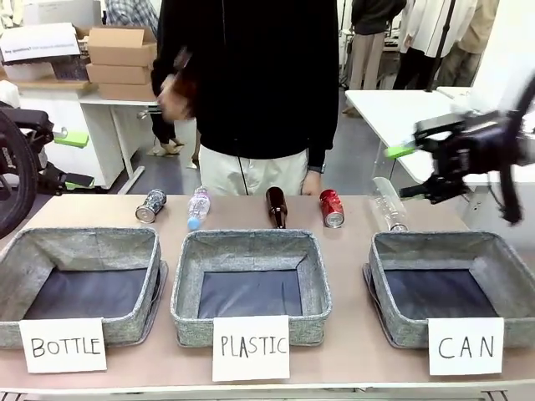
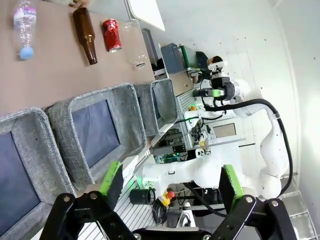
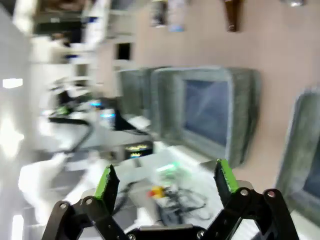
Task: Sort the can waste into the basket.
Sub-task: Pick up the can waste from the table and place it in the right Fabric basket.
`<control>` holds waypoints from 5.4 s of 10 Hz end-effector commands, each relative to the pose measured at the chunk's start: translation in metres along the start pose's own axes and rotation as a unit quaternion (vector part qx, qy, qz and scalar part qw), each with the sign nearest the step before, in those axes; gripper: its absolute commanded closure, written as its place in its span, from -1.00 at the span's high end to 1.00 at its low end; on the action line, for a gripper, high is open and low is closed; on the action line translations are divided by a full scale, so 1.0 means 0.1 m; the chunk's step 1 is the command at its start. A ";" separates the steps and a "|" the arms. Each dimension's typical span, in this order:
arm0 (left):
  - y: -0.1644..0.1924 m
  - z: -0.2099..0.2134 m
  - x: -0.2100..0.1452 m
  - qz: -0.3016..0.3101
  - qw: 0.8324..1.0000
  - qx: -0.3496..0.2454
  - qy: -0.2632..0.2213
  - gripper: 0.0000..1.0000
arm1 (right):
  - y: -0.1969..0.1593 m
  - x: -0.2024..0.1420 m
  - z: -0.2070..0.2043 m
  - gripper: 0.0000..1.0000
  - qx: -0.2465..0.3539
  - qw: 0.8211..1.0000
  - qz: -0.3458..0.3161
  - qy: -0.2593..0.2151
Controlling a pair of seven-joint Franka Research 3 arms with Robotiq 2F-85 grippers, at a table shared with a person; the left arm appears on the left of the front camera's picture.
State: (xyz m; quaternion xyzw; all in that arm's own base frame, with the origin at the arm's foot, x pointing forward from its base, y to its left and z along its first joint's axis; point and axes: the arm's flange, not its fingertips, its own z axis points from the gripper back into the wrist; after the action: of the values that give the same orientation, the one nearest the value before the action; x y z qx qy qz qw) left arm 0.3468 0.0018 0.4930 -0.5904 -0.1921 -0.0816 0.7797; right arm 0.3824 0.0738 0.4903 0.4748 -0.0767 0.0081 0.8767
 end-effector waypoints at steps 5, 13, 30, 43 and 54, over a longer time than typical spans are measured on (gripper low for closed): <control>0.00 -0.01 0.01 -0.013 1.000 -0.012 -0.005 1.00 | -0.02 0.61 -0.91 1.00 -0.231 0.972 0.051 0.014; 0.00 -0.01 0.01 -0.013 1.000 -0.012 -0.005 1.00 | -0.35 2.36 -1.86 1.00 -0.432 0.901 -0.043 0.011; 0.00 -0.01 0.01 -0.013 1.000 -0.012 -0.005 1.00 | -1.12 2.67 -2.41 -1.00 -0.480 0.872 -0.100 0.008; 0.00 -0.01 0.01 -0.013 1.000 -0.012 -0.005 1.00 | -0.71 0.14 0.04 -1.00 -0.271 0.932 0.082 0.225; 0.00 -0.01 0.01 -0.013 1.000 -0.012 -0.005 1.00 | -0.93 0.06 0.08 1.00 -0.239 0.949 0.071 0.193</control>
State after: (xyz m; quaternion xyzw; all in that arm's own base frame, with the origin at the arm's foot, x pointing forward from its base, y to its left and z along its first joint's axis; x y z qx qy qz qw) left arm 0.3471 0.0022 0.4932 -0.5902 -0.1922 -0.0825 0.7797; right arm 0.3990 0.0186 0.4224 0.2100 0.0795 0.1410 0.9642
